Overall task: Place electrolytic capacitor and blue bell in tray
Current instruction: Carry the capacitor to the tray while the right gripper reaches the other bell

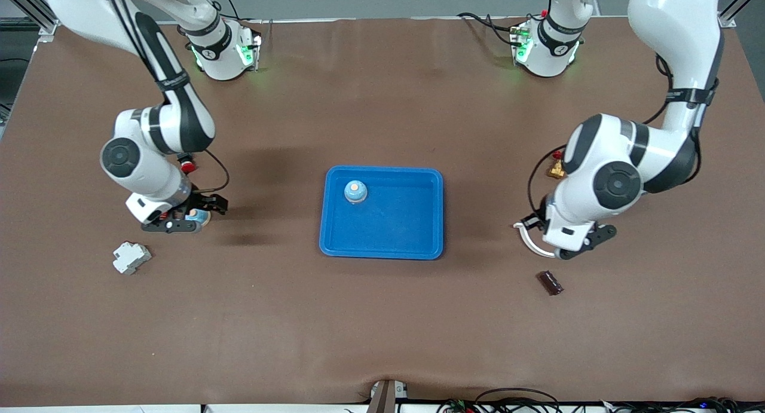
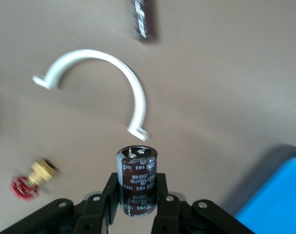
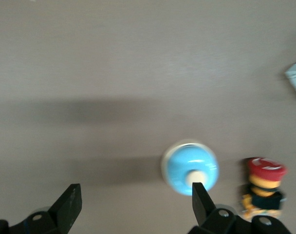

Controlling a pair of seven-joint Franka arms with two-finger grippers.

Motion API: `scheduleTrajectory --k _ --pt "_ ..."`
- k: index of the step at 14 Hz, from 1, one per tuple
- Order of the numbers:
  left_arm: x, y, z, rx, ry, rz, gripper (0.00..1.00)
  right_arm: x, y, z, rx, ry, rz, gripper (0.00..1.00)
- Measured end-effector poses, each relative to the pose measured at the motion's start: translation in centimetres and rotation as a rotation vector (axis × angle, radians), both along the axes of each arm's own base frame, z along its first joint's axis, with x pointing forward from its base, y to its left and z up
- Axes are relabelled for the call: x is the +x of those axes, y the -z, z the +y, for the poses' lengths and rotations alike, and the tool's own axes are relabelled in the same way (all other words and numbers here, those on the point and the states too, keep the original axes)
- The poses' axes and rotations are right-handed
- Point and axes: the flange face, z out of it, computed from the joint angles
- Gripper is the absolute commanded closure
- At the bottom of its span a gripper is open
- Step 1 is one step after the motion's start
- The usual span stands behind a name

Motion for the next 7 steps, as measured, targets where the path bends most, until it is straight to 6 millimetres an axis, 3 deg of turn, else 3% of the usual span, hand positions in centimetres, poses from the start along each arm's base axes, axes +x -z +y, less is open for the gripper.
scheduleTrajectory --k 4,7 --pt "-2.8 1.0 -8.9 0.016 -0.092 0.009 0.98 0.0 0.3 -3.7 0.003 -0.041 -0.016 0.0" --pt "-4.2 2.8 -13.0 0.029 -0.137 0.027 0.98 -0.8 1.8 -4.2 0.004 -0.048 -0.039 0.0"
